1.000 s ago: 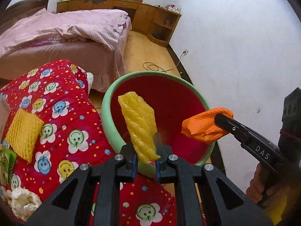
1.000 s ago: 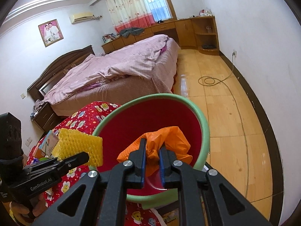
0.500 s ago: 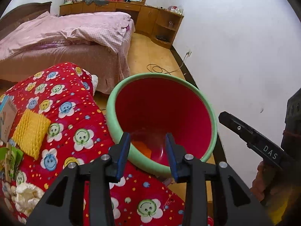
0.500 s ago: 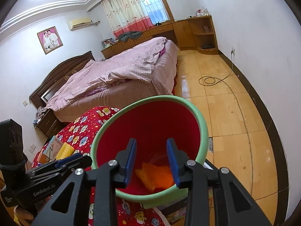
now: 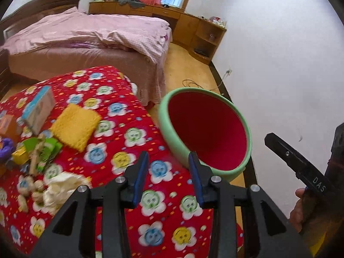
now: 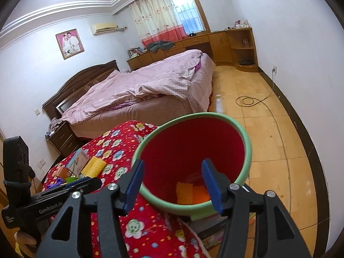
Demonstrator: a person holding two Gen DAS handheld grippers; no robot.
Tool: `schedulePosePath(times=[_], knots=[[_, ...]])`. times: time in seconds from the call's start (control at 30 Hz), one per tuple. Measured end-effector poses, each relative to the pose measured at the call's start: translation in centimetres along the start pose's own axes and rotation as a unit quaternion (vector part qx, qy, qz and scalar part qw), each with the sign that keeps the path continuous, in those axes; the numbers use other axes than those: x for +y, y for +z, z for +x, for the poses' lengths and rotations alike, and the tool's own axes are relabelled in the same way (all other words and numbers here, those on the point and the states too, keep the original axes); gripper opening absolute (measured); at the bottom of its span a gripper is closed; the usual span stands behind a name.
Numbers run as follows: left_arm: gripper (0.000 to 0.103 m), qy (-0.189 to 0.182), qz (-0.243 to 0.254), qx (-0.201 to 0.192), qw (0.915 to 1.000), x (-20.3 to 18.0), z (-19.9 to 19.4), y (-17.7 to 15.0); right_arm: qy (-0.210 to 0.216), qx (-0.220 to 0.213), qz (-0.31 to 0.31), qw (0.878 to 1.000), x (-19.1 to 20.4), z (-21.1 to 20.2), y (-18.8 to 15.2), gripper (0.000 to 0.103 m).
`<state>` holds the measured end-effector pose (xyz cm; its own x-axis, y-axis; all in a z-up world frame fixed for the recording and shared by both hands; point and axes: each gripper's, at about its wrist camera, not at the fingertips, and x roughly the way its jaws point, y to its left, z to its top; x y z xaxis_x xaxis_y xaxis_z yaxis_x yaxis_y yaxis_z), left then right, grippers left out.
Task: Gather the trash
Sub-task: 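Move both tools back over the quilt toward the crumpled tissue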
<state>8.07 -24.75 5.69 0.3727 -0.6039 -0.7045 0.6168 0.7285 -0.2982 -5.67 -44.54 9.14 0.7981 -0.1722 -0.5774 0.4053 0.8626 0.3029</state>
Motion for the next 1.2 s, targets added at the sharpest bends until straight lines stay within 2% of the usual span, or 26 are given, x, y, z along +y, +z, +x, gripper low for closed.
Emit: schedulePosePath(times=[0.3, 0.43, 0.53, 1.07, 1.2], knots=[[0.038, 0.033, -0.042, -0.017, 0.9984, 3.7, -3.6, -1.5, 0.021, 0.01, -0.016, 1.0, 3.1, -0.4, -1.5, 0.066], [0.043, 0.053, -0.062, -0.019, 0.9965, 5.5, -5.0, -2.5, 0.036, 0.018, -0.019, 0.999, 4.6, -0.2, -2.1, 0.071], [0.047, 0.072, -0.081, -0.029, 0.9937, 7.2, -6.5, -3.5, 0.046, 0.027, -0.023, 0.998, 5.6, 0.1, -2.7, 0.073], [0.048, 0.16, -0.134, -0.053, 0.9765, 13.8, -10.7, -7.2, 0.079, 0.06, -0.06, 0.993, 11.5, 1.7, -5.5, 0.079], [0.048, 0.168, -0.146, -0.057, 0.9732, 14.9, -11.4, -7.9, 0.085, 0.069, -0.065, 0.992, 12.5, 2.2, -6.1, 0.079]])
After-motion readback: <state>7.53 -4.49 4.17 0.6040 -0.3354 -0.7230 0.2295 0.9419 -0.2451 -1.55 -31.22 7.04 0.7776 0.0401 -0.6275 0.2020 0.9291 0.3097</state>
